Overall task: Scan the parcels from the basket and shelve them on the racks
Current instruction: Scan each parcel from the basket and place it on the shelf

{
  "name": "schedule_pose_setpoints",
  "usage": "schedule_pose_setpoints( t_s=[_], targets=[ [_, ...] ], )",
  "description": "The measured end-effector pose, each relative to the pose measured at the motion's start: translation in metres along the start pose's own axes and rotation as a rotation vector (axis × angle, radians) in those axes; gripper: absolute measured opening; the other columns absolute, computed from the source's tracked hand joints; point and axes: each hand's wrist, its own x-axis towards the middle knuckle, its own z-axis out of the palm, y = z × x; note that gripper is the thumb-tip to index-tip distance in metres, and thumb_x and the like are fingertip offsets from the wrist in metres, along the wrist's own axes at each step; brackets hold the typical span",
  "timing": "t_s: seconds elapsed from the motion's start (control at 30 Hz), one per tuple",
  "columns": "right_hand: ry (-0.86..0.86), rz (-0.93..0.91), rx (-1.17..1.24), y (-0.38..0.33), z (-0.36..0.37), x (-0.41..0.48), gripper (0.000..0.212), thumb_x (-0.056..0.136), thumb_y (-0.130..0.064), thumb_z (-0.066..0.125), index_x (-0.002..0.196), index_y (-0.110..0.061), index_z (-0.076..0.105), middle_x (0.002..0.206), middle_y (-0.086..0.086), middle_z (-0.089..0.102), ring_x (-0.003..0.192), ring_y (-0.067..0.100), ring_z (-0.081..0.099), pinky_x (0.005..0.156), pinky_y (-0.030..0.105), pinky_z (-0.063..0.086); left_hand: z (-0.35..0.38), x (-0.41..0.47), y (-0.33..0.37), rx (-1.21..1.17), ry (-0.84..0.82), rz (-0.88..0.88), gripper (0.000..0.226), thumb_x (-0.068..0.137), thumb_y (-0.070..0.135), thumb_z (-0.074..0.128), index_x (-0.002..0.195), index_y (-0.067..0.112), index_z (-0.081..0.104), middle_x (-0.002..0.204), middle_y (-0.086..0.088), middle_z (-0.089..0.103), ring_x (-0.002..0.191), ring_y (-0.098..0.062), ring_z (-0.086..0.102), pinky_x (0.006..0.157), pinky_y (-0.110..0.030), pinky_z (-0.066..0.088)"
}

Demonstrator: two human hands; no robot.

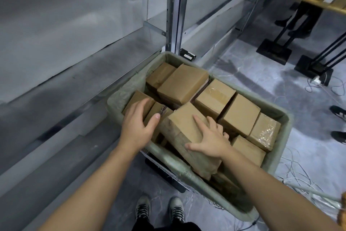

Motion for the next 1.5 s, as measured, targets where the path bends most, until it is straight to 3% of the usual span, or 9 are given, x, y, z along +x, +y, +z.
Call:
schedule_pose_setpoints(
  t_s=[0.27,0.4,0.53,0.73,0.9,1.03,1.23,1.4,1.5],
  targets=[
    [0.025,-0.074,0.494,0.019,-0.014,-0.006,0.108,0.065,-0.082,0.069,0.152,-0.061,0.008,0.168,-0.004,0.006,0.151,0.027,0.021,0.121,0.054,0.026,-0.004,-0.002,0.013,-0.028,0.111,-0.038,0.069,0.089,0.047,0.055,0.15,0.015,0.048,0.145,-0.009,0.053,0.136,-0.024,0.047,0.114,-0.042,0.037],
    [0.198,-0.299,0.137,0.009,-0.022,-0.018,0.078,0.098,-0.043,0.06,0.15,-0.062,0.006,0.168,-0.011,-0.006,0.155,0.022,0.007,0.122,0.044,0.021,-0.001,-0.008,0.018,-0.026,0.132,-0.038,0.069,0.089,0.047,0.055,0.149,0.015,0.048,0.144,-0.009,0.053,0.135,-0.025,0.048,0.113,-0.046,0.039],
    [0.249,-0.352,-0.208,-0.003,-0.012,-0.028,0.056,0.104,-0.046,0.043,0.154,-0.053,0.017,0.168,-0.01,-0.013,0.155,0.022,0.0,0.12,0.05,0.028,-0.002,-0.012,0.023,-0.038,0.158,-0.036,0.069,0.088,0.047,0.055,0.149,0.016,0.049,0.144,-0.007,0.052,0.135,-0.022,0.047,0.113,-0.041,0.038],
    [0.268,-0.201,-0.355,-0.014,0.001,-0.041,0.105,0.082,-0.083,0.05,0.159,-0.039,-0.005,0.165,0.001,-0.026,0.153,0.03,-0.014,0.121,0.06,0.012,-0.004,-0.018,0.025,-0.053,0.197,-0.027,0.066,0.089,0.047,0.056,0.146,0.015,0.051,0.143,-0.006,0.055,0.133,-0.02,0.049,0.111,-0.039,0.039],
    [0.31,-0.125,-0.377,-0.016,0.009,-0.045,0.117,0.081,-0.071,0.065,0.158,-0.034,-0.015,0.164,0.007,-0.024,0.153,0.035,-0.008,0.118,0.063,0.016,-0.001,-0.023,0.027,-0.078,0.205,-0.036,0.067,0.088,0.047,0.055,0.147,0.015,0.051,0.143,-0.007,0.053,0.135,-0.021,0.048,0.113,-0.038,0.037],
    [0.364,-0.134,-0.318,-0.011,0.005,-0.047,0.095,0.092,-0.045,0.065,0.16,-0.032,0.0,0.167,0.008,-0.002,0.145,0.033,0.019,0.109,0.05,0.036,0.0,-0.027,0.029,-0.081,0.208,-0.048,0.069,0.088,0.05,0.054,0.148,0.016,0.05,0.144,-0.005,0.052,0.135,-0.02,0.047,0.111,-0.034,0.035],
    [0.344,-0.109,0.023,-0.002,-0.011,-0.04,0.081,0.094,-0.041,0.062,0.158,-0.042,0.012,0.166,-0.003,0.008,0.143,0.029,0.023,0.113,0.052,0.033,-0.004,-0.03,0.03,-0.091,0.234,-0.047,0.068,0.089,0.048,0.054,0.148,0.016,0.05,0.141,0.002,0.051,0.136,-0.018,0.047,0.11,-0.031,0.034],
    [0.327,-0.068,0.444,0.017,-0.015,-0.029,0.079,0.093,-0.033,0.069,0.159,-0.028,0.027,0.166,-0.002,0.022,0.149,0.02,0.026,0.12,0.037,0.024,-0.005,-0.034,0.028,-0.116,0.243,-0.052,0.076,0.085,0.059,0.05,0.148,0.018,0.049,0.146,0.0,0.051,0.138,-0.017,0.048,0.112,-0.034,0.036],
    [0.259,-0.062,0.47,0.025,-0.011,-0.03,0.082,0.092,-0.034,0.07,0.159,-0.032,0.023,0.167,-0.005,0.019,0.147,0.019,0.032,0.118,0.044,0.036,-0.004,-0.037,0.031,-0.124,0.244,-0.052,0.082,0.081,0.066,0.046,0.149,0.019,0.049,0.148,-0.002,0.051,0.138,-0.018,0.047,0.115,-0.04,0.038]
  ],
)
